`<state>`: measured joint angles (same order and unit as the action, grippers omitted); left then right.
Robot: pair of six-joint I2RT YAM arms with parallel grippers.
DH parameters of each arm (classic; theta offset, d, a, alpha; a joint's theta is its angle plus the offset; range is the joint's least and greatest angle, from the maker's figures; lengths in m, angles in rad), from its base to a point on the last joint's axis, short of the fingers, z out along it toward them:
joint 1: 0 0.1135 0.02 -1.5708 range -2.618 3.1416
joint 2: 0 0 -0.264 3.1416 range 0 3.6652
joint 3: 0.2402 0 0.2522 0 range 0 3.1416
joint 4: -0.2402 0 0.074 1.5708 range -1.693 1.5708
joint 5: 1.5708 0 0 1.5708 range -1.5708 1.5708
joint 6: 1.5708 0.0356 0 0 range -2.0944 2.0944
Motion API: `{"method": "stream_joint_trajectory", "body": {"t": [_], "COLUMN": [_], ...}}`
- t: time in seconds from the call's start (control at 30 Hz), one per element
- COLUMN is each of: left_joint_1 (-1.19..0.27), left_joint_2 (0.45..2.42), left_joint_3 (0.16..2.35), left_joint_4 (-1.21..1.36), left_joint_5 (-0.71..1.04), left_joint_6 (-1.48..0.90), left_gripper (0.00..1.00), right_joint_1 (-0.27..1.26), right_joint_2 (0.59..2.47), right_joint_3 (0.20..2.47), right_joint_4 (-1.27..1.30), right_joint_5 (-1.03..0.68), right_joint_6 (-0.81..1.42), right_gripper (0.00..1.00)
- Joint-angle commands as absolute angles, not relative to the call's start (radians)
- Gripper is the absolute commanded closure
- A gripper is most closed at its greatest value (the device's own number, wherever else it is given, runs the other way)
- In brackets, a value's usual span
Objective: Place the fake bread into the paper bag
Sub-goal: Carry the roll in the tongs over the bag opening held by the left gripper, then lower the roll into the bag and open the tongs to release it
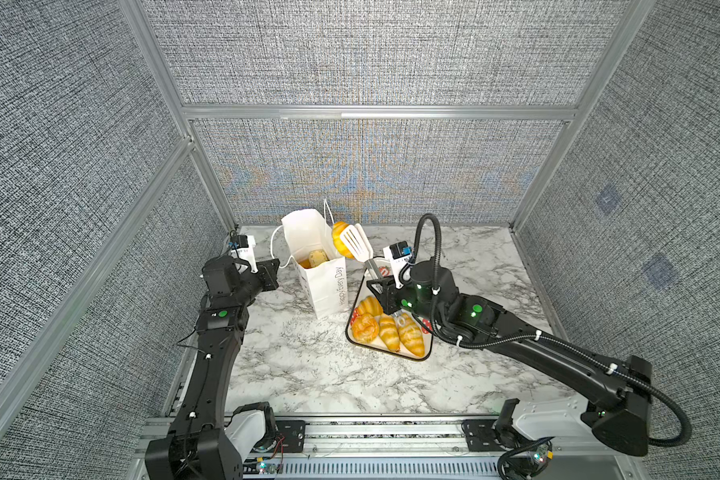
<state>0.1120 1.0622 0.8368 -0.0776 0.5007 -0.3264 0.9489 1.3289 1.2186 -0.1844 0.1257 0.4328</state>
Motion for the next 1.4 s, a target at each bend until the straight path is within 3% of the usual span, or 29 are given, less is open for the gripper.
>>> {"method": "stream_joint_trajectory", "body": {"t": [0.0, 0.83, 1.37], "left_joint_1": [0.112, 0.112, 0.112], "left_joint_2": [1.061, 1.059, 1.062], "left_joint_3": [0.831, 0.832, 0.832], "left_joint_4": [-0.060, -0.059, -0.058], "left_joint_5": [0.516, 0.518, 0.522], "left_joint_6": [-0.325, -0.327, -0.330], "left_gripper": [1.00, 1.00, 1.00], "right_joint_1": [0.952, 0.947, 0.943], "right_joint_2": [1.353, 1.616, 1.640], "right_joint_3": [1.247, 1.464, 1.445], "right_joint_4": [-0.108, -0.183, -0.200], "right_joint_5": [0.109, 0.053, 0.038], "right_joint_6": [0.421, 0.434, 0.457], "right_gripper": [0.75, 0.74, 0.62]}}
